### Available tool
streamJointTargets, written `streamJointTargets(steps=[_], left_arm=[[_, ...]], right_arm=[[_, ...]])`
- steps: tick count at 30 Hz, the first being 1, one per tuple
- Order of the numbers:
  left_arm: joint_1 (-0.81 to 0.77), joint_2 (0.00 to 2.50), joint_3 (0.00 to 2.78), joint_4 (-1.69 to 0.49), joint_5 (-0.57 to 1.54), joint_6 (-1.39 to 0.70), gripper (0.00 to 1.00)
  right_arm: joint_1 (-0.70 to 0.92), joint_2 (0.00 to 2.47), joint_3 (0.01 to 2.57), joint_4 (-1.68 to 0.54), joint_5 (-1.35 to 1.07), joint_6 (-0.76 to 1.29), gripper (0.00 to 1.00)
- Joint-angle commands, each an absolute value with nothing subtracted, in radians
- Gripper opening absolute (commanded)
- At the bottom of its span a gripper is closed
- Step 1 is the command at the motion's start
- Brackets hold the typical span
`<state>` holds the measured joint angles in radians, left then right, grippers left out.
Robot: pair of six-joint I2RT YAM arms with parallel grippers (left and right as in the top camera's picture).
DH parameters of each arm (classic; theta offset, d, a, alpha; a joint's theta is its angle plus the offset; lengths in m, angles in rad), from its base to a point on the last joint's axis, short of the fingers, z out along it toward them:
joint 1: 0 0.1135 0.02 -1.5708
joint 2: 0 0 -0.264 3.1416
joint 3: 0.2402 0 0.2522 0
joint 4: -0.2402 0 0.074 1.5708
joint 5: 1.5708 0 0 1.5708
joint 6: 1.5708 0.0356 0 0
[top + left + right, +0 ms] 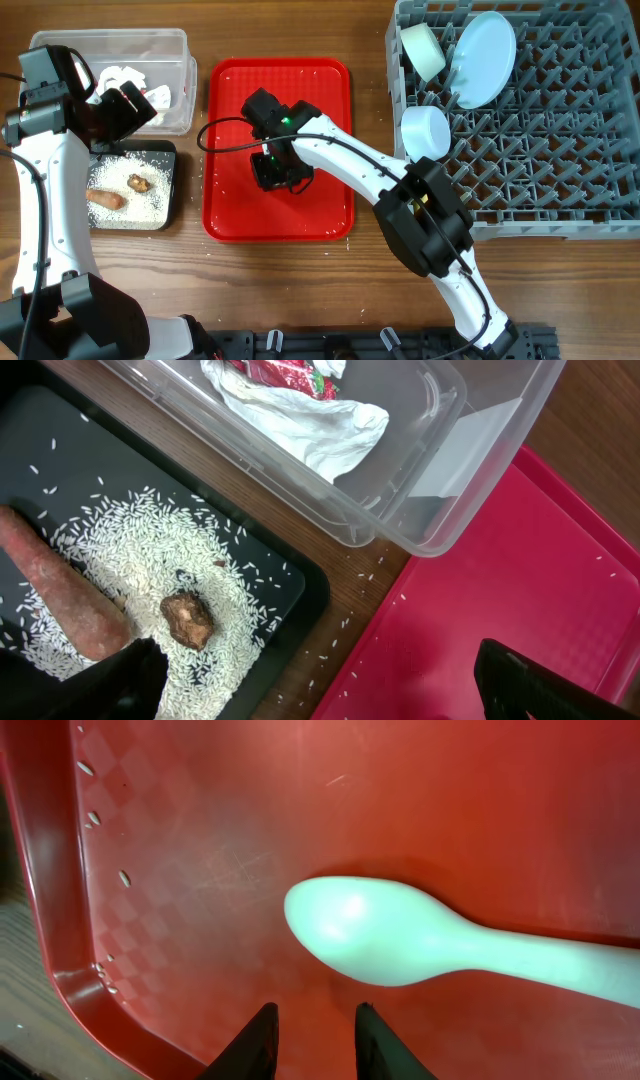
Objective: Sort waste into correct bins and load items into the dishwasher rack
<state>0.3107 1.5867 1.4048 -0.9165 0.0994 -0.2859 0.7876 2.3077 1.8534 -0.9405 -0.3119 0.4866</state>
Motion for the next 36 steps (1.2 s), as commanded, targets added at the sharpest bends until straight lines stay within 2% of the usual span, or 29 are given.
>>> streamJointTargets(steps=[1,8,17,22,26,29,31,33,34,36], left_arm=[[0.317,1.584,1.416,-0.915,0.097,-0.276,1.00],[0.317,1.584,1.416,-0.915,0.096,-0.276,1.00],[0.317,1.584,1.416,-0.914,0.097,-0.276,1.00],[0.317,1.584,1.416,-0.915,0.097,-0.276,1.00],[0.317,1.584,1.416,-0.914,0.096,-0.276,1.00],[0.317,1.584,1.416,-0.914,0.096,-0.276,1.00],[0.317,1.584,1.416,-0.914,0.096,-0.276,1.00],[0.317,1.584,1.416,-0.914,0.097,-0.276,1.00],[0.317,1.584,1.416,-0.914,0.097,-0.276,1.00],[0.317,1.584,1.416,-0.914,0.097,-0.276,1.00]], right_arm=[[0.787,2.353,1.840,-0.933,-0.337,0.501,0.26],[0.771,2.367,1.840,-0.919,-0.359,0.509,0.25],[0.760,2.384,1.840,-0.738,-0.255,0.549,0.22],[0.701,2.384,1.840,-0.690,-0.232,0.547,0.22],[0.653,2.383,1.873,-0.628,-0.347,0.446,0.16],[0.651,2.374,1.942,-0.682,-0.353,0.398,0.16],[0.651,2.346,1.990,-0.749,-0.340,0.385,0.22],[0.647,2.307,1.996,-0.780,-0.286,0.385,0.42],[0.644,2.299,1.996,-0.787,-0.256,0.381,0.49],[0.641,2.300,1.995,-0.801,-0.215,0.334,0.53]])
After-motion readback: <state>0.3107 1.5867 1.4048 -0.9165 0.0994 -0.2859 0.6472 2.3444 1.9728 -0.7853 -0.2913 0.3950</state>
